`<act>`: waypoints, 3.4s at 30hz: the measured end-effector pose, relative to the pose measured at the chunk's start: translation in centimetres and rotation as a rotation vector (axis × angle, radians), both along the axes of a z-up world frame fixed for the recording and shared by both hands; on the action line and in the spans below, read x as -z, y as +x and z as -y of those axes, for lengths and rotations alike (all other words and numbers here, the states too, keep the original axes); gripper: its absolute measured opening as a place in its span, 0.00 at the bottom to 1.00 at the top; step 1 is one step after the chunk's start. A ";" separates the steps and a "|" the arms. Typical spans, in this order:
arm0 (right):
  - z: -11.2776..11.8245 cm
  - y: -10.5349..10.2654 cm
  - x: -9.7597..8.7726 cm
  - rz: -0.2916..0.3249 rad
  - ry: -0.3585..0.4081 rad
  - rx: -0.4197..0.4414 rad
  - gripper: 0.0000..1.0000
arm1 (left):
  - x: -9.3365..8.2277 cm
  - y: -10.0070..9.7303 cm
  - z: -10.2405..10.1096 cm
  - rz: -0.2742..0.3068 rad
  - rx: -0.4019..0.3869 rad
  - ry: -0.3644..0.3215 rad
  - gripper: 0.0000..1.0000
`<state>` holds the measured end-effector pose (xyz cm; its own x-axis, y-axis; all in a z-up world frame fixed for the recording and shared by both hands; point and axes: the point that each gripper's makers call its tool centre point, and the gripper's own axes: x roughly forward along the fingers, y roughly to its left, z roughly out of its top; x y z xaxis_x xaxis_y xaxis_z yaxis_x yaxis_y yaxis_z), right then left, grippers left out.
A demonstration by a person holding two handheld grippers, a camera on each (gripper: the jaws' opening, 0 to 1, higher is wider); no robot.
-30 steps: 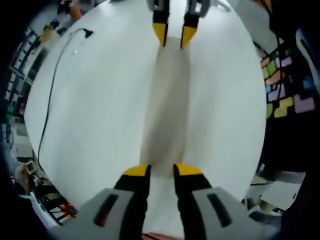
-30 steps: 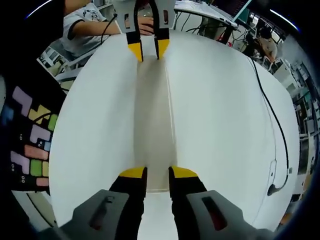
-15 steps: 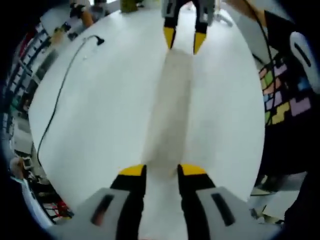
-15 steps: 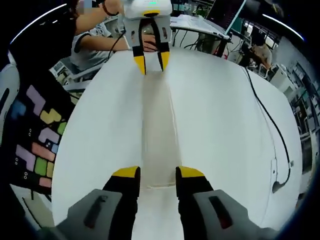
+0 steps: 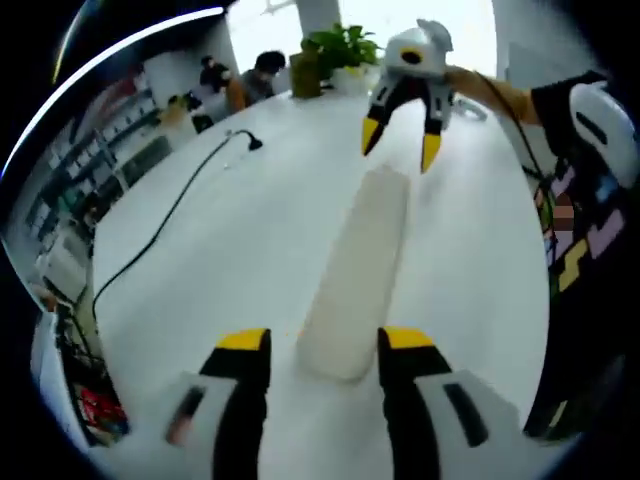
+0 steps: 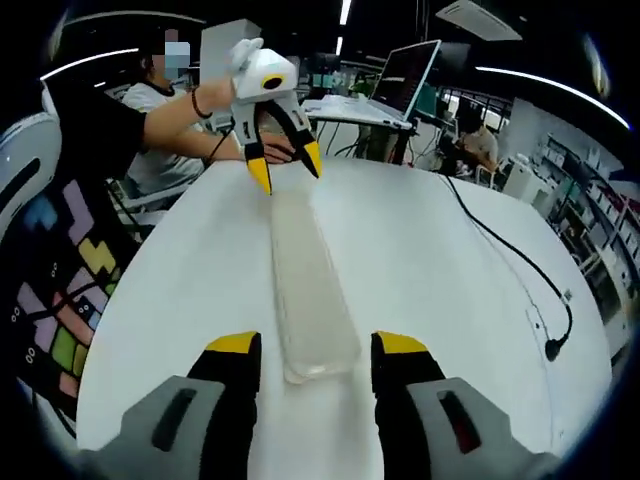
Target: Arrange the utensils inside the cutlery case until each visible utensil rests in its matching compartment.
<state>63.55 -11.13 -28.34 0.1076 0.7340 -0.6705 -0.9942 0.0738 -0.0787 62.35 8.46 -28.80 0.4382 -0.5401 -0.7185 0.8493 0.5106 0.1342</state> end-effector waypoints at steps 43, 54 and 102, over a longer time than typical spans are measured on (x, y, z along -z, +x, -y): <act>0.2 0.7 3.9 -0.079 0.083 0.036 0.40 | 3.9 -0.8 1.0 -0.007 -0.018 -0.203 0.47; 0.2 0.4 4.2 -0.152 0.158 0.074 0.36 | 3.9 -0.7 1.1 0.010 -0.040 -0.253 0.43; 8.9 -1.0 -1.0 -0.013 0.207 0.253 0.36 | -0.5 1.7 9.7 0.041 0.108 -0.291 0.44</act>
